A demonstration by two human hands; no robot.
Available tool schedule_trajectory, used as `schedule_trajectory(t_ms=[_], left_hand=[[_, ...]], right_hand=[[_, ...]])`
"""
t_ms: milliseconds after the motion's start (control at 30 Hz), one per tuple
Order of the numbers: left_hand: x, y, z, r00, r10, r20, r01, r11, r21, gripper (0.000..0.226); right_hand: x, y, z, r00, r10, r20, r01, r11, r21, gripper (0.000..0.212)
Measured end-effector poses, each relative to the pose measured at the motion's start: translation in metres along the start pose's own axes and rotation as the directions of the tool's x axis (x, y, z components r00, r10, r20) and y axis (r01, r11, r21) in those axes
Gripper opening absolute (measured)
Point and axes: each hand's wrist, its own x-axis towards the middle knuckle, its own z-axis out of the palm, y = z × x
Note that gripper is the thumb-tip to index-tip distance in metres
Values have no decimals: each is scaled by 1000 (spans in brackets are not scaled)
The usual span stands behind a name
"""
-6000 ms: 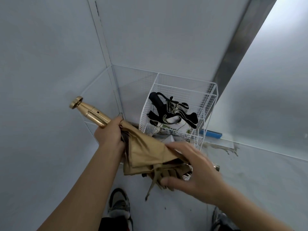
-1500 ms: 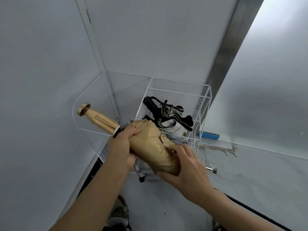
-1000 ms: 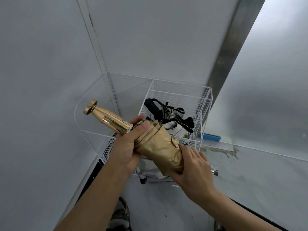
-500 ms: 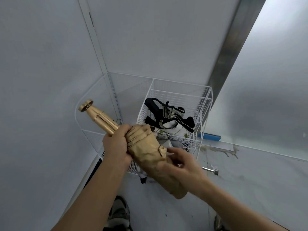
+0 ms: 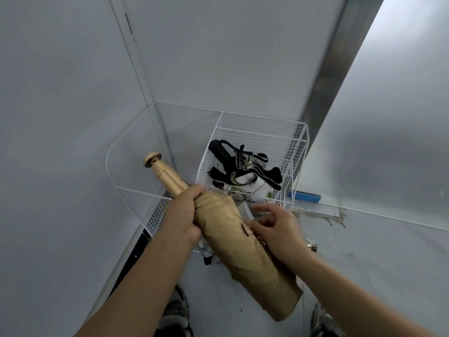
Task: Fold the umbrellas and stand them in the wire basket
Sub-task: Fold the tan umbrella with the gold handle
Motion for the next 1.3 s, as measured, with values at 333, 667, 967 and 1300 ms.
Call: schedule_trajectory(t_ms=[333, 667, 967, 1300], left_hand=[[16, -3, -7, 980, -5, -201, -13, 996, -88, 18], [-18, 14, 6, 963, 180, 200, -167, 983, -79, 15], [-10, -24, 9, 955, 210, -207, -216, 976, -3, 66], [-11, -11, 13, 950, 287, -122, -282, 958, 58, 39]], right_hand=[[-42, 4, 33, 834, -532, 145, 446, 497, -744, 79], [-22, -14, 0, 949, 5, 314, 97, 946, -308, 35], [-22, 15, 19, 767, -640, 52, 398, 411, -820, 51], [-16, -27, -8, 894, 284, 345, -432, 750, 501, 37]])
